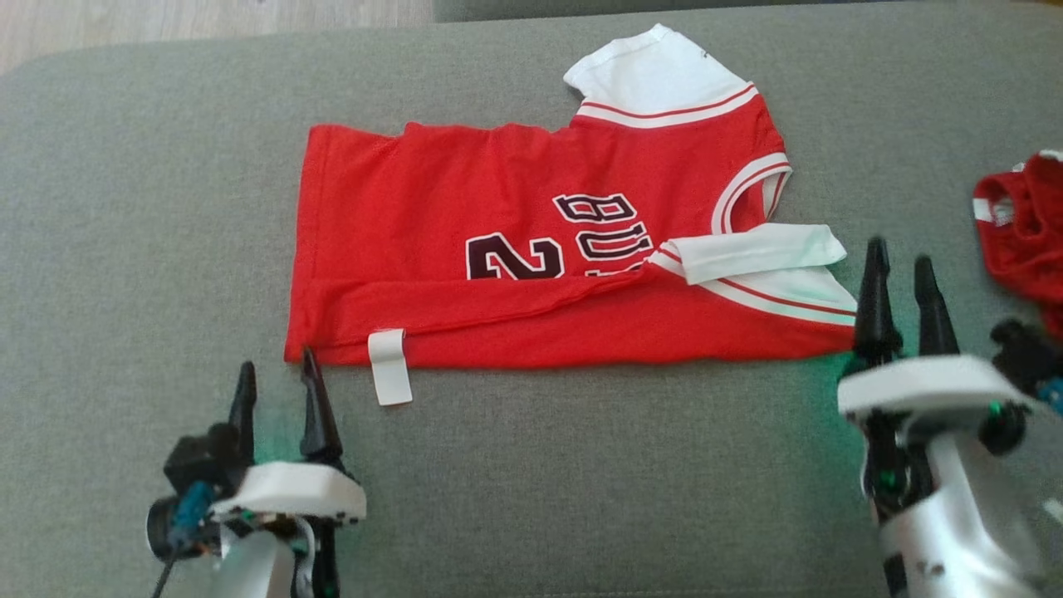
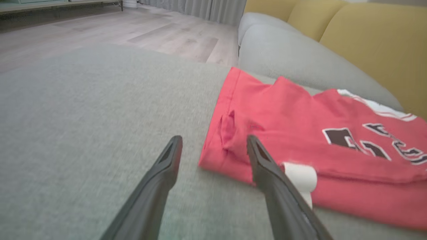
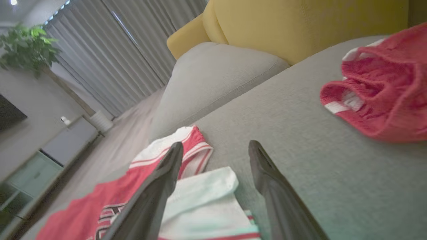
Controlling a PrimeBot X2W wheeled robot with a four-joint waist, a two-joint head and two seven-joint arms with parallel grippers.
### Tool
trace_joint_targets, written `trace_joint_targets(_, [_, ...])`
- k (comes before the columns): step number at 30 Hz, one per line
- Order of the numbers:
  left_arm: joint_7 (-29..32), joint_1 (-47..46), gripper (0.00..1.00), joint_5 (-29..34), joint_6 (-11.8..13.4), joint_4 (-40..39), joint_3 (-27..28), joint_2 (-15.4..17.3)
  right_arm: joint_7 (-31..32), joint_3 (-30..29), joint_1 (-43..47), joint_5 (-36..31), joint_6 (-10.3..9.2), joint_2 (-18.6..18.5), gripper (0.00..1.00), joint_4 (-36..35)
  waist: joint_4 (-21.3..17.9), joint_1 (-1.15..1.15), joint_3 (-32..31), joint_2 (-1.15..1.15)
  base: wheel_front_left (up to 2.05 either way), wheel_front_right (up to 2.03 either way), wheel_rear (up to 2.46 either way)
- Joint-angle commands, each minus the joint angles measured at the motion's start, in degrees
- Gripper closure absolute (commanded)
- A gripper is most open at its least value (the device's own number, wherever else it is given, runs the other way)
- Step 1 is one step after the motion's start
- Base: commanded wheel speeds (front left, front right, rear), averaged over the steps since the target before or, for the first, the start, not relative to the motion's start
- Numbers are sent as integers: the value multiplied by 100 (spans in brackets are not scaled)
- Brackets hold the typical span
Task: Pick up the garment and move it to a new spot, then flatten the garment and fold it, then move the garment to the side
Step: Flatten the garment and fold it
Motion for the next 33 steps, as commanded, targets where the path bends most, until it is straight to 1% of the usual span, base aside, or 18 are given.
trace_joint_targets(1, [-29, -156, 0, 99, 29, -139, 123, 118, -74, 73, 12, -324, 12, -18, 0, -280, 2, 1, -29, 0, 0, 0, 0])
trace_joint_targets(4, [-29, -44, 0, 241, 32, -21, 77, 118, -75, -80, 312, -1088, 12, 1, 0, -450, 15, 1, -98, 0, 0, 0, 0])
trace_joint_targets(7, [-29, 42, 0, 401, 62, 47, 49, 118, -75, -148, 553, -1639, 12, 16, 0, -597, 18, 1, -205, 0, 0, 0, 0])
trace_joint_targets(13, [-29, 361, 0, 736, 100, 62, 34, 118, -76, 65, 974, -2206, 12, 22, 0, -748, -16, 1, -547, 0, 0, 0, 0])
trace_joint_targets(19, [-29, 690, 0, 1048, 55, 56, 49, 118, -76, 212, 1261, -2629, 12, 23, 0, -802, -29, 1, -822, 0, 0, 0, 0])
trace_joint_targets(25, [-29, 1006, 0, 1214, 32, 5, 132, 118, -76, 259, 1451, -2855, 12, 23, 0, -782, -43, 1, -1020, 0, 0, 0, 0])
trace_joint_targets(29, [-29, 1075, 0, 1199, 16, -7, 163, 118, -76, 255, 1488, -2908, 12, 23, 0, -783, -49, 1, -1008, 0, 0, 0, 0])
trace_joint_targets(33, [-29, 967, 0, 1181, -21, -15, 158, 118, -76, 266, 1415, -2937, 12, 23, 0, -811, -62, 1, -860, 0, 0, 0, 0])
